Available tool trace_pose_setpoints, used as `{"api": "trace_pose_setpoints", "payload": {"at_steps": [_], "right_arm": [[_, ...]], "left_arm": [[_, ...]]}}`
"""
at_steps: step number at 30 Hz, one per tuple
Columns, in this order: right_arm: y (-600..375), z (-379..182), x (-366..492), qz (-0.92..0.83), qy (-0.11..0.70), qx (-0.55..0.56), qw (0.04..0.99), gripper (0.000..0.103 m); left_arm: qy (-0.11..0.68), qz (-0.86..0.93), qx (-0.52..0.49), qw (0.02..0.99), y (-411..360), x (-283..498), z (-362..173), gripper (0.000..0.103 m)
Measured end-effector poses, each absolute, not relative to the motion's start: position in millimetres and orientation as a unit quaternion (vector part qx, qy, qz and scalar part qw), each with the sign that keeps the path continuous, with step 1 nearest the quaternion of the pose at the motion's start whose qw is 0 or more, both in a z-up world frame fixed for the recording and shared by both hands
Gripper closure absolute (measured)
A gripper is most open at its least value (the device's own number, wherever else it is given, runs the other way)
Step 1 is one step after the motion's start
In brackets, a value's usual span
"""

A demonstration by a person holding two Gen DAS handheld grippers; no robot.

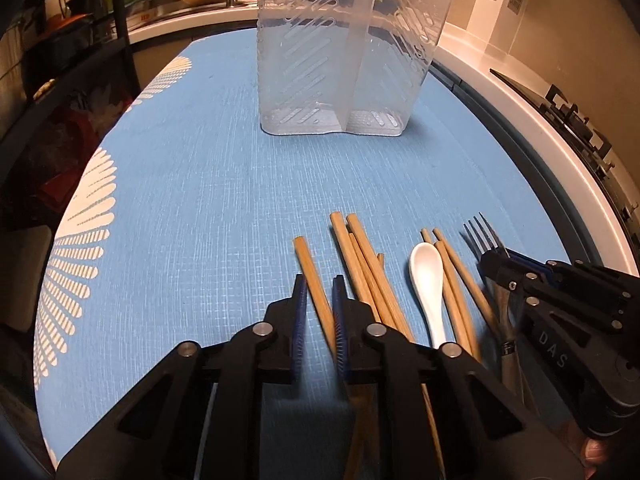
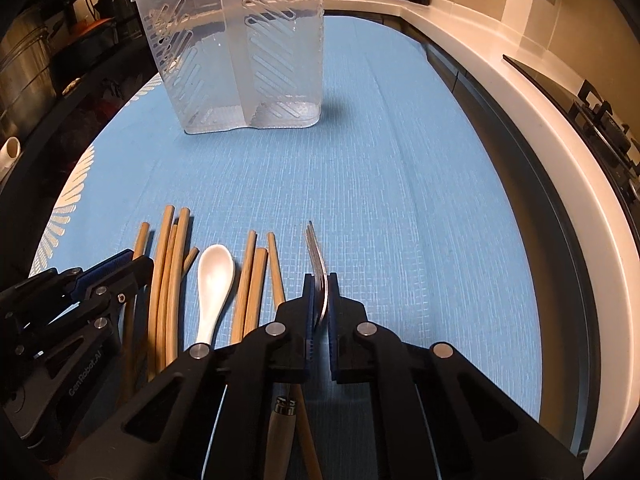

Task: Organize utensils
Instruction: 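Grasp a wooden chopstick with the left tool while the right tool grasps the white-handled fork, then lift the chopstick with the left tool while the right tool lifts the fork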

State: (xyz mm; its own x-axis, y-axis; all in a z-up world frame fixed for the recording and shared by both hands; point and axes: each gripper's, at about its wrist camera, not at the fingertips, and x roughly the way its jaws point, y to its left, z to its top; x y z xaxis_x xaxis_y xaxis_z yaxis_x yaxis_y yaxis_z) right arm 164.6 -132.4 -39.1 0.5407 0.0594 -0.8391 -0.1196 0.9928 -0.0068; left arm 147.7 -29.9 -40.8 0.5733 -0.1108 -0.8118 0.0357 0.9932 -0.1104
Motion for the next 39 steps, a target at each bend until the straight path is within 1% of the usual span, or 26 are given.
{"api": "trace_pose_setpoints", "payload": {"at_steps": [4, 8, 11, 13, 28, 36, 37, 39], "right_arm": [[-136, -34, 164, 0.044, 0.465, -0.027, 0.884, 0.1], [-141, -37, 169, 0.038, 0.473, -0.019, 0.88, 0.1], [-142, -38, 171, 0.036, 0.475, -0.02, 0.879, 0.098], [-143, -39, 173, 0.031, 0.475, -0.021, 0.879, 0.096], [-141, -43, 184, 0.022, 0.474, -0.026, 0.88, 0.095], [-150, -43, 194, 0.032, 0.469, 0.003, 0.883, 0.095], [-152, -43, 195, 0.034, 0.468, 0.012, 0.883, 0.097], [-156, -43, 196, 0.032, 0.468, 0.02, 0.883, 0.098]], "left_arm": [[0.453, -0.031, -0.041, 0.89, -22, 151, -36, 0.096], [0.447, -0.025, -0.046, 0.893, -11, 154, -29, 0.096], [0.465, -0.023, -0.055, 0.883, -4, 160, -35, 0.096], [0.475, -0.024, -0.059, 0.877, 2, 161, -40, 0.096], [0.476, -0.022, -0.043, 0.878, -2, 155, -40, 0.096], [0.475, -0.022, -0.042, 0.879, -2, 156, -40, 0.096], [0.475, -0.022, -0.043, 0.879, -2, 156, -39, 0.096], [0.476, -0.023, -0.043, 0.878, -2, 157, -39, 0.096]]}}
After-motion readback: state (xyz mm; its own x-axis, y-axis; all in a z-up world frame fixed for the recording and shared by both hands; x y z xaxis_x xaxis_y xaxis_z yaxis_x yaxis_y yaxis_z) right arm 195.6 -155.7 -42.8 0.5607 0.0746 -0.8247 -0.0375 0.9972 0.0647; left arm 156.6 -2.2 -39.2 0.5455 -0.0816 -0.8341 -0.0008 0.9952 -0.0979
